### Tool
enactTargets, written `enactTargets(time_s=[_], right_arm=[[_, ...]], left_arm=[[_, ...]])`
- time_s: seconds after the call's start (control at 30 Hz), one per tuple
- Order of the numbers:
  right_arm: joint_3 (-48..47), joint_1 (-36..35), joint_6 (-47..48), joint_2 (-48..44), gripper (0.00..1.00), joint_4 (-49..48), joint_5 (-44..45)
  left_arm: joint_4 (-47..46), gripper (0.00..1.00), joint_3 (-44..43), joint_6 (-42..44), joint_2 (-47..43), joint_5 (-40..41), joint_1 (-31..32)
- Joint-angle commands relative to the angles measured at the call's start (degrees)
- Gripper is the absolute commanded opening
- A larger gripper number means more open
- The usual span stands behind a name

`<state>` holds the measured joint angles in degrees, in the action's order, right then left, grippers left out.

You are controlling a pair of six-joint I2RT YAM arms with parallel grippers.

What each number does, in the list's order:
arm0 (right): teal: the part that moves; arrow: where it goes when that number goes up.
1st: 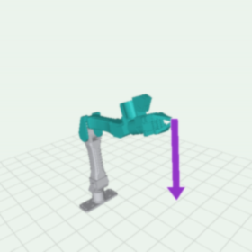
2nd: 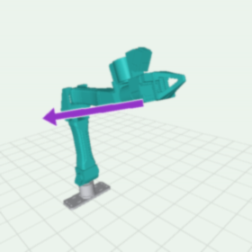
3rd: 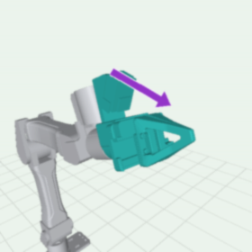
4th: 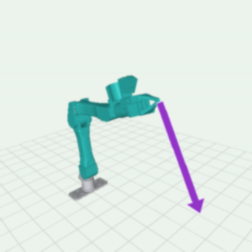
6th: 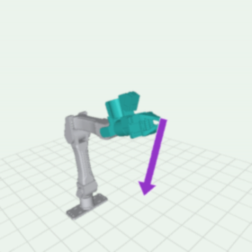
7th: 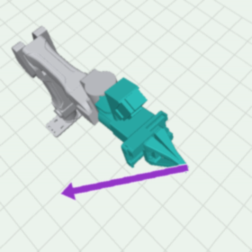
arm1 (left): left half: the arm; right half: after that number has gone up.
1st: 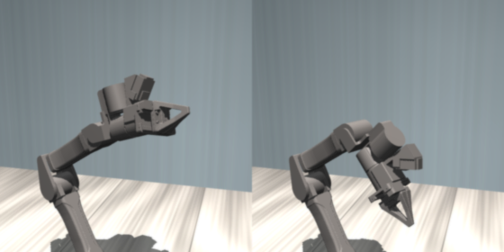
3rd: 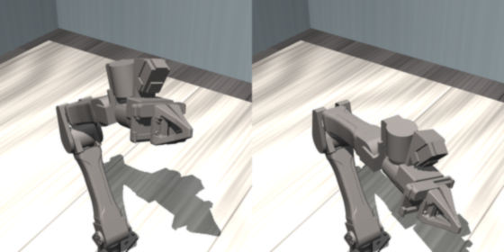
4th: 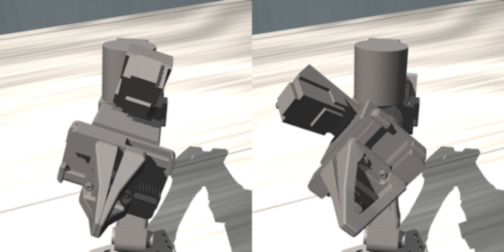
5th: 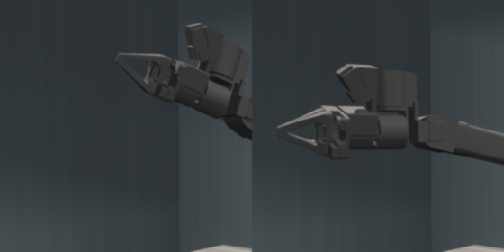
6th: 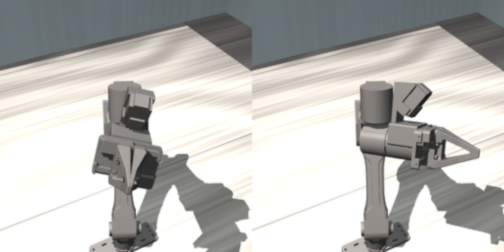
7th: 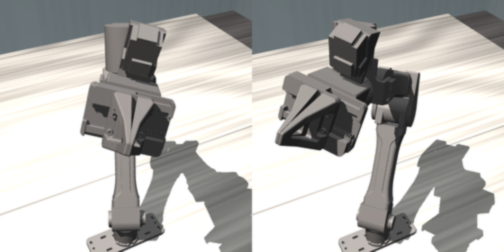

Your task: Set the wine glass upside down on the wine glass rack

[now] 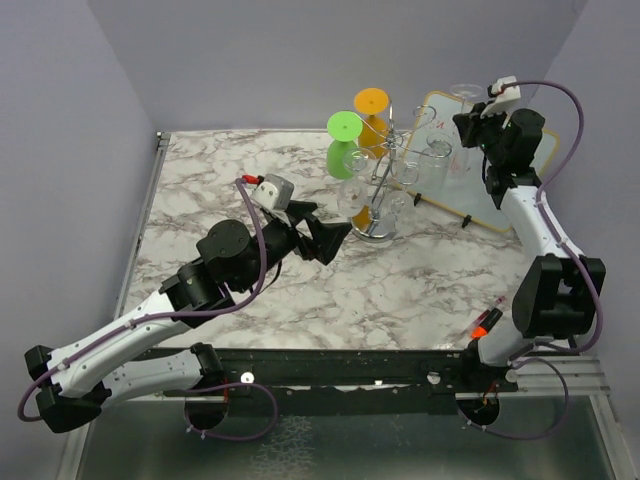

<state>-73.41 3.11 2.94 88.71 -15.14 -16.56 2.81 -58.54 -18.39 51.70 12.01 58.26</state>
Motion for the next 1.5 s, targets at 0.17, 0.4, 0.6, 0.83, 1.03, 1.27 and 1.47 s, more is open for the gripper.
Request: enactTargets(time_s=[0.17, 0.4, 0.6, 0.83, 1.03, 1.27, 1.47], right_arm=[[-6.93, 0.24, -5.84, 8.48, 0.01, -6.43, -19.73], [-12.15, 0.31, -6.12, 14.52, 0.01, -6.68, -26.58], [-14.22, 0.23, -3.51, 17.80, 0.01, -6.28, -32.51], [-15.13, 0.27, -0.83, 19.26, 0.01, -7.34, -40.36], [-12.95, 0.24, -1.48, 19.56, 0.01, -12.18, -41.35], [-11.28, 0.22, -1.09, 19.42, 0.01, -16.40, -43.12], [-12.88, 0.20, 7.82, 19.02, 0.01, -8.43, -44.12]], left_arm=[[0.57, 0.93, 1.84, 3.44, 0.01, 4.86, 0.28], [0.63, 0.93, 2.01, 3.80, 0.55, 5.63, 0.28], [0.79, 0.93, 2.03, 3.93, 0.57, 6.27, 0.28], [0.78, 0.93, 1.96, 4.67, 1.08, 6.62, 0.28], [0.76, 0.93, 2.17, 4.77, 1.89, 7.23, 0.28], [0.62, 0.93, 2.81, 4.62, 1.99, 8.53, 0.28], [0.79, 0.93, 3.17, 5.01, 2.74, 10.01, 0.28]])
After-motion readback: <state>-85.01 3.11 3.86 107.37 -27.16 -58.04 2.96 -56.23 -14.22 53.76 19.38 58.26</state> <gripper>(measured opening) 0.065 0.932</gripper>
